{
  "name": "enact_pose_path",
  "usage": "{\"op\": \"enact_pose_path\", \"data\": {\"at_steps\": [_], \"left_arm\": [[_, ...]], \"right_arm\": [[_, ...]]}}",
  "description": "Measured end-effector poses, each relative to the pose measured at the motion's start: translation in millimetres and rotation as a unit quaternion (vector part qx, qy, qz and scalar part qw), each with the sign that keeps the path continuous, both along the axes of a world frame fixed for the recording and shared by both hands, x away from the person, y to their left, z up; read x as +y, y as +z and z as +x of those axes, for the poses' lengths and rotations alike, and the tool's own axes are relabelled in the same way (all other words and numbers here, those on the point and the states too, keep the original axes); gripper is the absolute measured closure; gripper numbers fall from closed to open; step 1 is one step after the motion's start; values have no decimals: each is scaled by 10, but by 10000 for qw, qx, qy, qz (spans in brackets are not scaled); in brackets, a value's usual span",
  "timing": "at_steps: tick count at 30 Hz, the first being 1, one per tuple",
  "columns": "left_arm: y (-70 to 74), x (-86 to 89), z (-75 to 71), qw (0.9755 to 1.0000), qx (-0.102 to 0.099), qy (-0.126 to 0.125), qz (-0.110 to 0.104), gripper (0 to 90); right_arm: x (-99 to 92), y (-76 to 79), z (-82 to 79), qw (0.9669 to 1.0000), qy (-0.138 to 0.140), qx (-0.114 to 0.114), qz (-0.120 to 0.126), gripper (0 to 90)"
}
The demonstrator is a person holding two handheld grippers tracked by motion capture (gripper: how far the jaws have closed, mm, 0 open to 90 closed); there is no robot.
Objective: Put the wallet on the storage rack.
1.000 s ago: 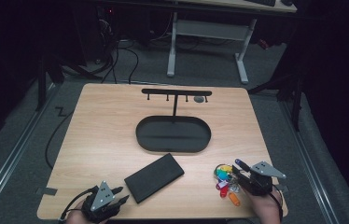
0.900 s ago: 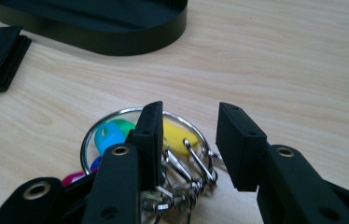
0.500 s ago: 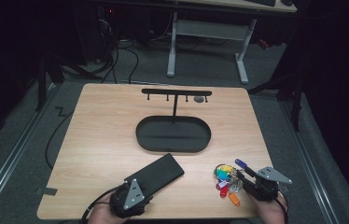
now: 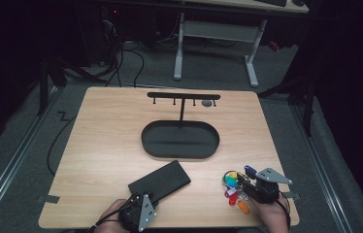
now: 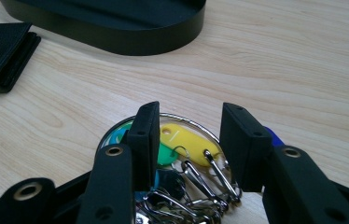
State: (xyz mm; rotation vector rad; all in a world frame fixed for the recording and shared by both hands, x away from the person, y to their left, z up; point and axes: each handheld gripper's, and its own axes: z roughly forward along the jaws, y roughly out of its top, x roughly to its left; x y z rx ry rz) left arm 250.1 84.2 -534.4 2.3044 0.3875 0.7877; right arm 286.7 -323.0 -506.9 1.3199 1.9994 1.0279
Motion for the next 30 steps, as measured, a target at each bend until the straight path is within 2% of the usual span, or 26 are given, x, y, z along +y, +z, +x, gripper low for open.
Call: {"op": "enact_pose_path", "data": {"at_steps": [5,9,13,17,22,28,30], "left_arm": [[28,33,24,9998,140,-22,-143,658],[30,31,-11,10000,4,-23,-78,715],[48,61,-19,9999,-33,-4,-125,758],[122,131,-19,9993,6,45,-383,788],[216,253,-10,9966,129,81,-812,802],[314,390,-21,9924,287,115,-1188,815],[348,446,-26,9898,363,167,-1368,817]], "right_arm": [[13,21,1,10000,5,-35,45,591],[8,31,-1,9999,-5,-54,85,591],[-13,27,-3,9999,-24,-37,105,591],[-49,28,-19,9999,-42,-62,136,591],[-112,28,-42,9998,-101,-80,175,591],[-150,26,-50,9996,-147,-73,250,591],[-145,26,-48,9996,-124,-76,230,591]]}}
